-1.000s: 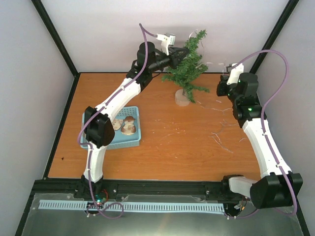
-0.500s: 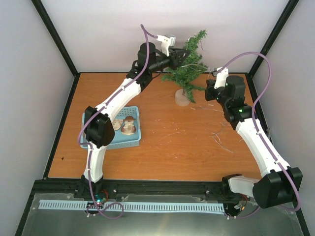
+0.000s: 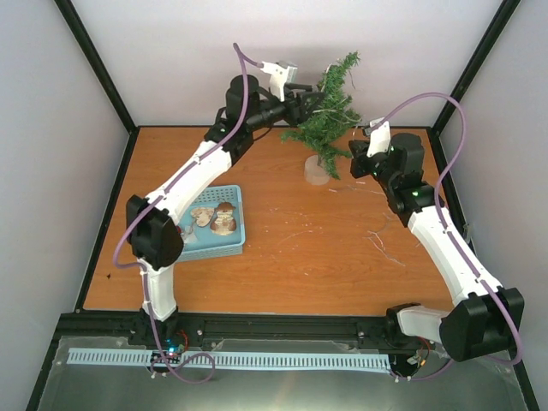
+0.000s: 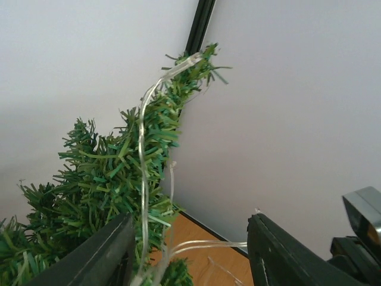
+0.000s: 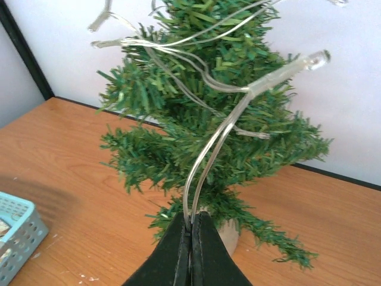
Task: Decorate the small christmas tree
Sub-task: Wrap the decoration item around the Christmas tree.
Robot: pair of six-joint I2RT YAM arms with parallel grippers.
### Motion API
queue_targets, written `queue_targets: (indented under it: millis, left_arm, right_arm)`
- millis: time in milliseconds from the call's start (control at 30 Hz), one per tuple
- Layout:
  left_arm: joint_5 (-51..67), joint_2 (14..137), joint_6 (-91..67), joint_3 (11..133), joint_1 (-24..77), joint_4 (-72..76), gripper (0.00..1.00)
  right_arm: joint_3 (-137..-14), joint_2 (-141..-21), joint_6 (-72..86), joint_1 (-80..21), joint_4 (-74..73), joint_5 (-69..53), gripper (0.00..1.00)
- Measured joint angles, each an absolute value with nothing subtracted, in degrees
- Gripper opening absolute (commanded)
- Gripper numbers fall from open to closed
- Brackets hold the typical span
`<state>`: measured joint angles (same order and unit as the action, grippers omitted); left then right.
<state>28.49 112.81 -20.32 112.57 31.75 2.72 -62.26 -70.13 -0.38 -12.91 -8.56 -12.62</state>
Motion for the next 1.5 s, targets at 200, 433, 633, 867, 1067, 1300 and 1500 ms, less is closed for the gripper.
queue_targets:
  millis: [200, 433, 633, 867, 1067, 1300, 1500]
  left_arm:
    - [27.79, 104.92, -17.32, 102.94, 31.75, 3.44, 0.52]
    - [27.94, 95.55, -12.88, 84.40, 31.77, 7.46, 0.50]
    - [29.58, 91.61, -10.13, 73.12, 32.42, 12.25, 0.51]
    - [32.73, 92.77, -7.75, 70.24, 35.05, 18.37, 0.53]
    - [35.53, 95.85, -7.53, 70.24, 37.39, 24.05, 0.53]
    - [36.69, 99.83, -7.62, 70.54, 38.68, 26.81, 0.53]
    - [36.67, 103.11, -8.01, 70.91, 38.74, 29.50, 0.52]
  right_arm:
    - [-62.08, -70.63, 0.51, -15.03, -6.48, -16.14, 0.03]
    - [-62.08, -71.90, 4.05, -15.38, -3.51, -19.40, 0.03]
    - [-62.08, -72.05, 7.49, -15.53, -1.43, -21.91, 0.03]
    - [-61.73, -72.05, 12.60, -15.53, 0.21, -23.97, 0.03]
    - [-60.18, -72.03, 16.53, -15.55, 2.20, -24.93, 0.03]
    - [-58.63, -71.85, 20.75, -15.55, 5.08, -25.36, 0.03]
    - [-58.08, -71.29, 24.75, -15.59, 8.12, -26.24, 0.03]
